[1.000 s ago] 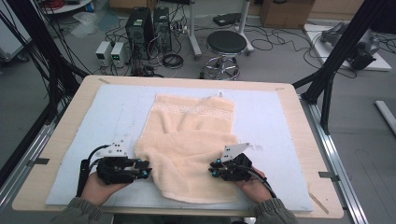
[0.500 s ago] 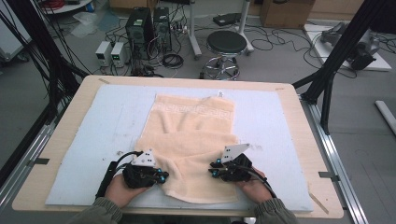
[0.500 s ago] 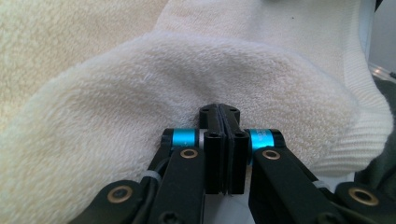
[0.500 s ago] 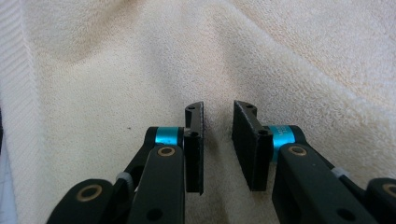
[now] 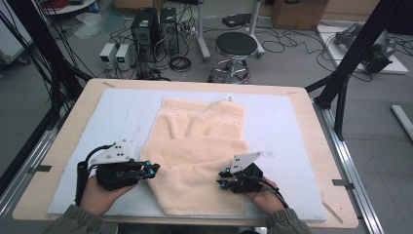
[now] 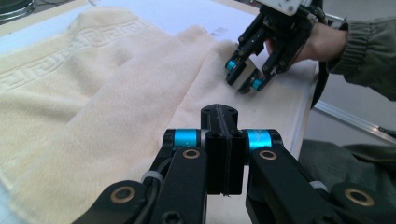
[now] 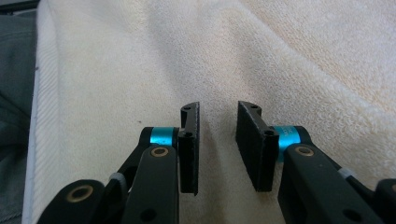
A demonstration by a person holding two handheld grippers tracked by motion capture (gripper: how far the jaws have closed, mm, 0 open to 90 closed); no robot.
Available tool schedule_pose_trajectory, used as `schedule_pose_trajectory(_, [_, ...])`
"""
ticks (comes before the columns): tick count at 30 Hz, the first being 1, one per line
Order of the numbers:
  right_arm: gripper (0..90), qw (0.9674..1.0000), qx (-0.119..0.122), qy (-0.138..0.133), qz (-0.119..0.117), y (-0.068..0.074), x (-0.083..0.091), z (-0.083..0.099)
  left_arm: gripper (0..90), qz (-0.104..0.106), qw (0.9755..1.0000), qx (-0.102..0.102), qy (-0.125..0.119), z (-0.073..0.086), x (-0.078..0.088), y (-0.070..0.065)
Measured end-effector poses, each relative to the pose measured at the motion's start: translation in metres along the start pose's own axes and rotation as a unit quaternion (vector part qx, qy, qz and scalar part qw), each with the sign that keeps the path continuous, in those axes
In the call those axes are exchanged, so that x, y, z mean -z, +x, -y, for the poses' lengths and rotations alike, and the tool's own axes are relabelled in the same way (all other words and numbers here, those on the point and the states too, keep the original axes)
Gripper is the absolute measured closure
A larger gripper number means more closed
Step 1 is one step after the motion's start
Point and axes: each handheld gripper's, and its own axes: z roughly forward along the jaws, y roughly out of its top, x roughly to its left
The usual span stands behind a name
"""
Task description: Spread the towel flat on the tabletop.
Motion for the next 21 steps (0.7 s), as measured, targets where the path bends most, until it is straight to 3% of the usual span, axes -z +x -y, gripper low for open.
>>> schedule_pose_trajectory(4, [69.1, 1.0, 0.002, 0.0, 0.0, -0.002, 0.001, 0.002, 89.3, 0.013, 0.9996, 0.004, 0.023, 0.018, -0.018, 0.003])
schedule_pose_trajectory(6, [69.1, 1.0, 0.006, 0.003, -0.001, -0.003, 0.003, 0.004, 84.3, 0.02, 0.9991, 0.015, 0.033, 0.041, -0.018, 0.007])
schedule_pose_trajectory(10, [67.5, 1.0, -0.001, 0.0, -0.009, -0.005, 0.005, 0.007, 75.3, 0.014, 0.9985, 0.023, 0.047, 0.063, -0.012, 0.012])
schedule_pose_trajectory(13, [62.6, 0.9999, 0.0, -0.002, -0.011, -0.005, 0.004, 0.006, 65.1, 0.012, 0.998, 0.027, 0.056, 0.07, -0.013, 0.014])
schedule_pose_trajectory(16, [58.3, 0.9999, 0.0, -0.003, -0.017, -0.003, 0.003, 0.007, 58.1, 0.014, 0.9964, 0.015, 0.083, 0.078, -0.021, 0.013])
schedule_pose_trajectory(18, [58.6, 0.9999, 0.007, 0.004, -0.011, -0.001, 0.003, 0.007, 57.3, 0.016, 0.9937, 0.006, 0.111, 0.083, -0.037, 0.009])
schedule_pose_trajectory(20, [62.7, 0.9998, 0.017, 0.008, -0.005, 0.002, 0.001, 0.006, 58.1, 0.011, 0.9936, -0.008, 0.112, 0.08, -0.044, 0.008])
schedule_pose_trajectory(21, [66.7, 0.9998, 0.018, 0.008, -0.003, 0.003, 0.0, 0.006, 59.9, 0.01, 0.9929, -0.001, 0.118, 0.077, -0.047, 0.008])
